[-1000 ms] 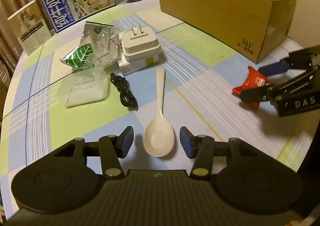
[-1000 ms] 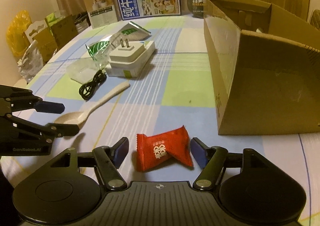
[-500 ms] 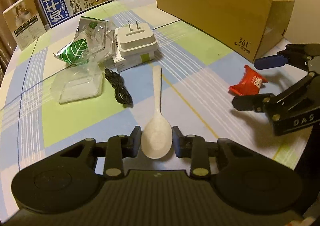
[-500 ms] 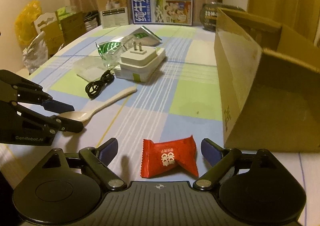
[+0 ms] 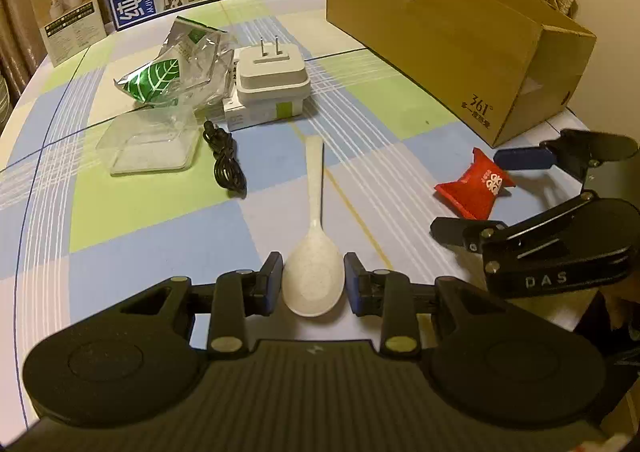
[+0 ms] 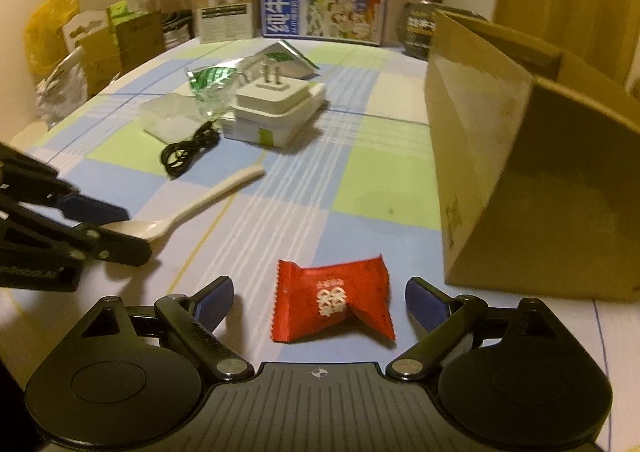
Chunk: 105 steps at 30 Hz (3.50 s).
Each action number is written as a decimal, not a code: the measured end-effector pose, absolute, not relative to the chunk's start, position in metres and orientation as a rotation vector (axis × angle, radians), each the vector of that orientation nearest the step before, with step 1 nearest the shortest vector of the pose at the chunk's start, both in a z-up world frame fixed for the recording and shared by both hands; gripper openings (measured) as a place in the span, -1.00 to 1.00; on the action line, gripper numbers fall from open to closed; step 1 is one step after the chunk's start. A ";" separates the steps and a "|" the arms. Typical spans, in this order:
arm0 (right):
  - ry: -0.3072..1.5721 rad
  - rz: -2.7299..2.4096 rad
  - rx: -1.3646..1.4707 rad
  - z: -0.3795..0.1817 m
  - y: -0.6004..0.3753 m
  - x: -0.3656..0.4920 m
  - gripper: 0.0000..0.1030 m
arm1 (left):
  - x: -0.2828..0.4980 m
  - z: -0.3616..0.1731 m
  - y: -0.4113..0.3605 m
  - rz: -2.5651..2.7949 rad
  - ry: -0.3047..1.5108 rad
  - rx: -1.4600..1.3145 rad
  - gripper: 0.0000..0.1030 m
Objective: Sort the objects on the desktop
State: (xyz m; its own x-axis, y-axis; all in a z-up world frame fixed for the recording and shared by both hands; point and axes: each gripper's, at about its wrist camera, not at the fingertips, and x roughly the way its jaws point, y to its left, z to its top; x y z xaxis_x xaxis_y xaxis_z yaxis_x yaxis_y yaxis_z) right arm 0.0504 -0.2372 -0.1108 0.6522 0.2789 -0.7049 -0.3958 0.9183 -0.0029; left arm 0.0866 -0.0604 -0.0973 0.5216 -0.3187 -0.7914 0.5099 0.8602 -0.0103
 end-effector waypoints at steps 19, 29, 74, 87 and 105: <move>0.756 0.356 -0.101 -0.098 -0.250 0.048 -0.27 | 0.078 -0.086 -0.065 -0.501 0.877 0.193 -0.47; 0.708 0.352 -0.075 -0.072 -0.253 0.041 -0.27 | 0.070 -0.072 -0.067 -0.495 0.847 0.184 -0.47; 0.688 0.348 -0.040 -0.058 -0.260 0.029 -0.26 | 0.057 -0.060 -0.072 -0.436 0.847 0.155 -0.48; 0.579 0.319 -0.012 -0.012 -0.277 0.025 -0.26 | 0.058 -0.023 -0.104 -0.483 0.770 0.143 -0.48; 0.464 0.183 0.016 0.036 -0.352 0.052 -0.26 | 0.079 0.027 -0.186 -0.610 0.688 0.115 -0.48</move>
State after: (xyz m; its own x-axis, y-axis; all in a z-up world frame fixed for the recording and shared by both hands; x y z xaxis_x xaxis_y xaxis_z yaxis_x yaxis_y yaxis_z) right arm 0.0517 -0.3524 0.0358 0.8783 0.1791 -0.4433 -0.1721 0.9835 0.0564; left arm 0.0787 -0.1859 0.0274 0.6070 -0.4897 -0.6259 0.5632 0.8208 -0.0960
